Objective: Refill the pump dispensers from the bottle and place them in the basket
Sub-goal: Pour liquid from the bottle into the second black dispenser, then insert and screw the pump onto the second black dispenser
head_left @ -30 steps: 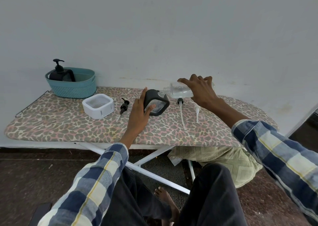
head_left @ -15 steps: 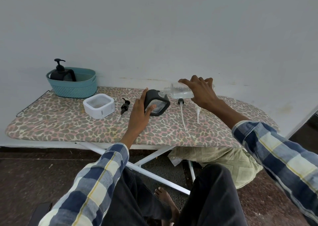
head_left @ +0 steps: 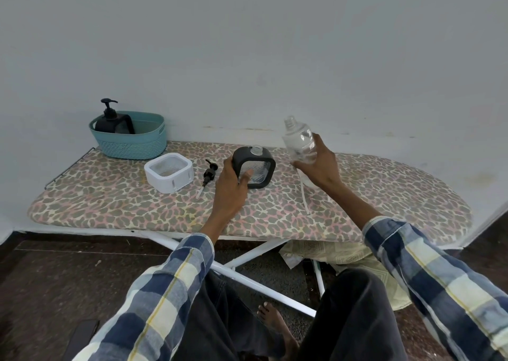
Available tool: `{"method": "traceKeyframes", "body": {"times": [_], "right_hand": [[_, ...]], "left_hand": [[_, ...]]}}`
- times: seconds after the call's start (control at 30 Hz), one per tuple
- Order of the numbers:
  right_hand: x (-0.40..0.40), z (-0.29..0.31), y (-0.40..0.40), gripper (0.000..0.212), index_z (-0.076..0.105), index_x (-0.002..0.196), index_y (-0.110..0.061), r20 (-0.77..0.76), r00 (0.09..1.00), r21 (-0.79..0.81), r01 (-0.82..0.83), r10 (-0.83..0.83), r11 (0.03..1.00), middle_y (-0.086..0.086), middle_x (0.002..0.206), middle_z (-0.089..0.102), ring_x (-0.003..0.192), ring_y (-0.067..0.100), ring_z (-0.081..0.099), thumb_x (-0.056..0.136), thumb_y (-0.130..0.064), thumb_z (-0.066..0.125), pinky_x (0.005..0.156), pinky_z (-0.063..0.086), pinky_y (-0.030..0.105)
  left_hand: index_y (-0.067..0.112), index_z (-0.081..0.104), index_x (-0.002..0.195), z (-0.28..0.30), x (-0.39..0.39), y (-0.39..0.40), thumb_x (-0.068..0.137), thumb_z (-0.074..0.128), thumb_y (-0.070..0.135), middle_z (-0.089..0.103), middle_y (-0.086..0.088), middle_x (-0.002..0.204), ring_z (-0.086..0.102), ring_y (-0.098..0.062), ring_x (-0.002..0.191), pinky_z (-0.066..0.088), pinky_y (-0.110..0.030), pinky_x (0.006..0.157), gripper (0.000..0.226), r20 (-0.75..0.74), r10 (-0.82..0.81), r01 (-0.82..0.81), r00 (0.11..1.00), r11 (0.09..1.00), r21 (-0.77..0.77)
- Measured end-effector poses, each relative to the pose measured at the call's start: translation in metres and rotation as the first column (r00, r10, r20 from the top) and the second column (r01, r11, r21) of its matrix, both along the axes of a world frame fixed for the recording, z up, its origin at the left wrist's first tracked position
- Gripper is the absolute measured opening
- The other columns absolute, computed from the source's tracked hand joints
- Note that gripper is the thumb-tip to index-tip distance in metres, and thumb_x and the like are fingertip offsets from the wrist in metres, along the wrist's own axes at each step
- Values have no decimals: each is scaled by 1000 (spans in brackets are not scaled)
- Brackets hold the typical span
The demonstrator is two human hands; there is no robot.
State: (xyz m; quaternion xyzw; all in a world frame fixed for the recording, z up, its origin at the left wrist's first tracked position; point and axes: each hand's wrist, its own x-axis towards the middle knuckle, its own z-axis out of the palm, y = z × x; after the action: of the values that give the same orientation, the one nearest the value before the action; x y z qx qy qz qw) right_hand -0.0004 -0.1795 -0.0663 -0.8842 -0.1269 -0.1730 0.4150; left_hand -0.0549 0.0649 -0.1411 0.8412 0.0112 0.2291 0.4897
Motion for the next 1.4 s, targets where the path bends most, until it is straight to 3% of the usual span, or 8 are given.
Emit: {"method": "traceKeyframes", "body": {"times": [0.2,0.33,0.5,0.87,1.1,1.23,1.33,1.4], "right_hand": [[8,-3,12,85,45,149,-29,-79,997,253,-2,23,968,0,119,71,103,20,72,78,-38,91,91,58,39],[10,-12,23,87,46,148,-36,-108,993,369,-5,48,929,-3,117,72,107,18,71,75,-45,93,93,59,41],[14,-20,35,92,47,149,-33,-143,988,459,20,52,888,-4,117,72,109,17,71,72,-50,94,96,61,48],[11,-32,36,90,47,145,-31,-124,991,416,8,48,909,2,130,70,118,21,68,72,-47,96,103,56,48],[5,-44,26,109,32,156,-18,-237,969,308,4,72,951,7,149,57,137,25,54,73,-58,91,110,47,42],[-14,-49,26,85,32,155,-16,-118,993,376,59,-16,925,7,154,43,140,24,48,93,-54,76,117,44,43],[-26,-44,29,57,36,144,-17,43,988,412,118,-148,903,-1,139,37,128,21,47,104,-52,58,109,47,53],[-29,-38,34,42,39,136,-17,141,967,412,139,-213,901,-3,131,36,125,22,44,108,-46,52,112,40,60]], "left_hand": [[18,38,146,-3,4,0,108,58,45,63,-11,137,64,-32,121,56,-54,99,51,-46,60,-57,997,996,75],[15,40,146,0,1,-2,108,59,40,61,-10,139,62,-31,123,55,-51,101,49,-45,70,-67,997,995,70],[16,45,139,1,-2,-4,108,58,47,62,-3,128,63,-22,111,56,-44,96,46,5,58,-58,998,996,72],[21,46,134,2,2,-5,104,64,40,63,-1,124,64,-20,107,55,-39,92,40,-35,77,-77,996,997,-4],[18,51,136,4,-1,-5,100,52,60,56,-1,128,56,-22,116,49,-39,96,56,-18,112,-111,994,993,35],[16,57,125,10,-7,-5,108,29,65,56,0,123,51,-19,113,43,-40,101,60,82,230,-239,970,963,124],[15,60,117,18,-10,-4,111,23,53,58,-3,120,52,-22,111,43,-42,98,54,150,351,-371,924,918,141],[9,60,114,25,-8,0,110,27,41,60,-8,119,55,-28,110,45,-45,92,45,148,436,-457,888,873,172]]}}
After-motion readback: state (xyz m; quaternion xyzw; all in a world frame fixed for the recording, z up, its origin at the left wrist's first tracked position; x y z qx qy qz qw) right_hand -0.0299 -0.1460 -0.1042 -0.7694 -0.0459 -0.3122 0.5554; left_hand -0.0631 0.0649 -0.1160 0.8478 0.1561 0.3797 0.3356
